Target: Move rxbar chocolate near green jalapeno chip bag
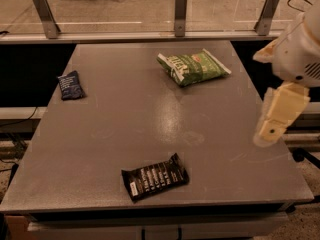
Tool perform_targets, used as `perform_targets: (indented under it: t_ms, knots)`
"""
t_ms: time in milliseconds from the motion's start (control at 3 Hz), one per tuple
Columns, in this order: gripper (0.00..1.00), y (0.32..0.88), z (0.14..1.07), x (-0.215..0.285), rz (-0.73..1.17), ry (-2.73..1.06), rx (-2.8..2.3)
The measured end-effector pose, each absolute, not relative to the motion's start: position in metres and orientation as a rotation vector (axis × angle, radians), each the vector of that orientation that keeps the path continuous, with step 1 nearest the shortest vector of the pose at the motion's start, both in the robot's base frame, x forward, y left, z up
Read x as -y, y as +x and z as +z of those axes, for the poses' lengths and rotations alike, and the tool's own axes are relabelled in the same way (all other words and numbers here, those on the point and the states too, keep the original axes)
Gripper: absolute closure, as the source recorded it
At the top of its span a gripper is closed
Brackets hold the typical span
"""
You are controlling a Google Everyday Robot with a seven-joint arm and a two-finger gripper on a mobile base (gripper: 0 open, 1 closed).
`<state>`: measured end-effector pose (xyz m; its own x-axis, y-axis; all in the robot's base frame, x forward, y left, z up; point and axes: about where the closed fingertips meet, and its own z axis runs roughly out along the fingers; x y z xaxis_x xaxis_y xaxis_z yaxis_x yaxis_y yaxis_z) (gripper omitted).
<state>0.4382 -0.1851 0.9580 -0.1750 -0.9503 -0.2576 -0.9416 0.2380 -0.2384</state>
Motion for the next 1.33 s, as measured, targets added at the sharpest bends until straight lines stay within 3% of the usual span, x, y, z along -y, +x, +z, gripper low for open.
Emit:
perform_targets:
  t_ms: [667, 1333]
  knots:
    - [0.00, 0.437, 0.893, 0.096, 0.218, -1.776, -2.022]
    - [0.00, 0.416, 0.852, 0.067, 0.377, -1.784, -2.011]
